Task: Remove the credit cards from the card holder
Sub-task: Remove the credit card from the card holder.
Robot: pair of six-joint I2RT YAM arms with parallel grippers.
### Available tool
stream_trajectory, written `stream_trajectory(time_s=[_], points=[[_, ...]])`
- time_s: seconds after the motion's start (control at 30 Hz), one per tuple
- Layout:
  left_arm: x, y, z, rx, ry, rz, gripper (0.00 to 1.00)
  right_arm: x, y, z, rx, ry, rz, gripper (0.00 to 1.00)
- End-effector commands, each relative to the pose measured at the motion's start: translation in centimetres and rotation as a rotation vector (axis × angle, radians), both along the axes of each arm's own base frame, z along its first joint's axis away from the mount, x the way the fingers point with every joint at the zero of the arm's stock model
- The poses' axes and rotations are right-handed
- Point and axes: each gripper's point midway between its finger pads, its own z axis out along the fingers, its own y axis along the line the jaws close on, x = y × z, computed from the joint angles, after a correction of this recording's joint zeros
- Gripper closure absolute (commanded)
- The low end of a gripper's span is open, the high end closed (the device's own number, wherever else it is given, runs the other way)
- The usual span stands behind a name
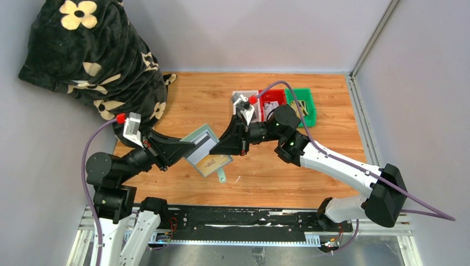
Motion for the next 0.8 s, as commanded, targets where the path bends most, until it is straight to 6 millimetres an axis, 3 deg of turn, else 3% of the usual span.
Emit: stream_trajectory(time_s=[0.0, 0.1, 0.23, 0.5, 0.77], points=[[0.6, 0.2, -1.9, 0.071, -0.018, 0.028, 0.89, -1.3, -1.1, 0.6, -0.044, -0.007, 0.073, 1.0], [0.9, 0.3, -4.6, 0.202, -0.018, 0.016, 0.65, -1.0, -1.4, -0.5, -0.155, -0.028, 0.044, 1.0], [0.5, 0.2, -7.4, 0.377, -0.02, -0.093, 0.51, -0.9, -2.4, -3.3, -0.36, -0.034, 0.036, 1.0], [-1.1, -0.9, -8.5, 0.384, 0.002, -0.31, 0.49, -1.2, -2.4, -6.5, -0.616, -0.145, 0.087, 1.0], [-2.3, -1.2, -10.3, 0.351, 0.053, -0.39, 0.56, -1.7, -0.9, -4.8, -0.611, -0.223, 0.14, 1.0]])
